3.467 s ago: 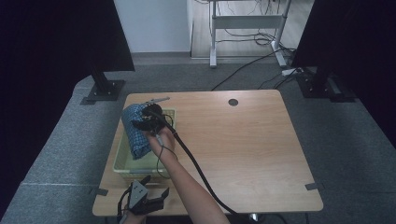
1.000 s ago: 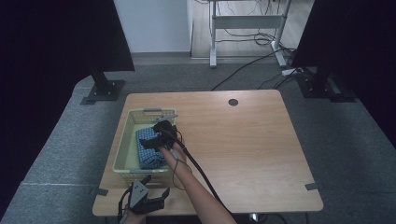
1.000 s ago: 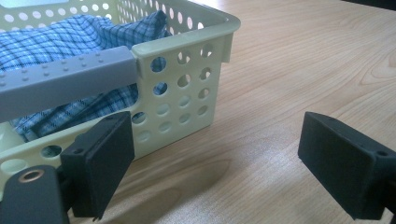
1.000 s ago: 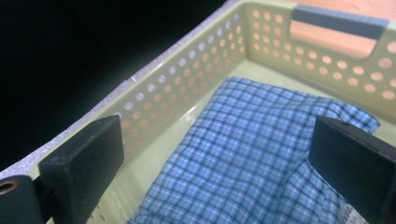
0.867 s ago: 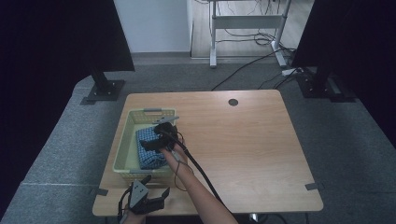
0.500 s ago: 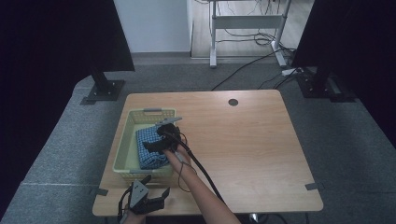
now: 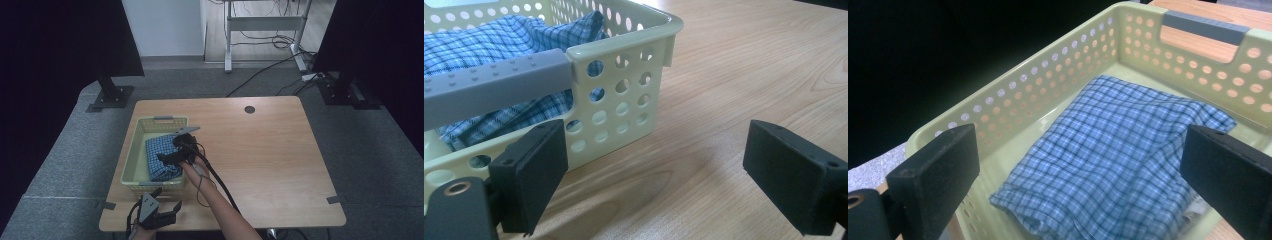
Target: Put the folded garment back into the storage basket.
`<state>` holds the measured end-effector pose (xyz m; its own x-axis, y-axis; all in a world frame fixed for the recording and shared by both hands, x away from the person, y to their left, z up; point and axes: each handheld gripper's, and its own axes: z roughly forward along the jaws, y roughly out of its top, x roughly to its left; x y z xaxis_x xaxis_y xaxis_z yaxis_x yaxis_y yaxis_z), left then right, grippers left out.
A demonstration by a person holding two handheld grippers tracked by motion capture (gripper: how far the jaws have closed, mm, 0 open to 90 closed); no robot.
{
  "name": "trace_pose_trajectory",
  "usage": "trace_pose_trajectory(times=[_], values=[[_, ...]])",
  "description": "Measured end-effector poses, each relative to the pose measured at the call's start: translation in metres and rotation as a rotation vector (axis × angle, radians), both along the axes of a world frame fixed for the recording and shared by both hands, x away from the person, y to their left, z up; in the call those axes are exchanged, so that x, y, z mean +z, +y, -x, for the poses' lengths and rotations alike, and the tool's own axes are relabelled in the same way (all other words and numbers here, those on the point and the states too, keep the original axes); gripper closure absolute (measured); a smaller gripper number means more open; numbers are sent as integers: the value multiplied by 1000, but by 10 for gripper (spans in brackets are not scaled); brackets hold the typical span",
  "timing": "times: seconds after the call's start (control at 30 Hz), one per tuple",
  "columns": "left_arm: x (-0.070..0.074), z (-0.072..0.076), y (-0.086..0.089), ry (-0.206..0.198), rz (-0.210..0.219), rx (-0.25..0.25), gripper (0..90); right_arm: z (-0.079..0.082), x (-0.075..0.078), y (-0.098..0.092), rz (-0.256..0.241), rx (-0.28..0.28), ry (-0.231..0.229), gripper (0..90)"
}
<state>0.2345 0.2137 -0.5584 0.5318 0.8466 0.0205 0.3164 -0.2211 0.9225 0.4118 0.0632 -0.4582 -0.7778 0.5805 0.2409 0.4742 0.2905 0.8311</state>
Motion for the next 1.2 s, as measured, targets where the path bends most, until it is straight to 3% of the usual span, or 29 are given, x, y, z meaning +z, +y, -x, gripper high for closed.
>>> trace_pose_trajectory(times=[0.5, 1.2], values=[[0, 0, 0, 1, -4, 5, 109, 6, 1, -24, -8, 0, -4, 21], [0, -1, -1, 2, -10, 11, 109, 26, 3, -80, -34, -31, -22, 21]])
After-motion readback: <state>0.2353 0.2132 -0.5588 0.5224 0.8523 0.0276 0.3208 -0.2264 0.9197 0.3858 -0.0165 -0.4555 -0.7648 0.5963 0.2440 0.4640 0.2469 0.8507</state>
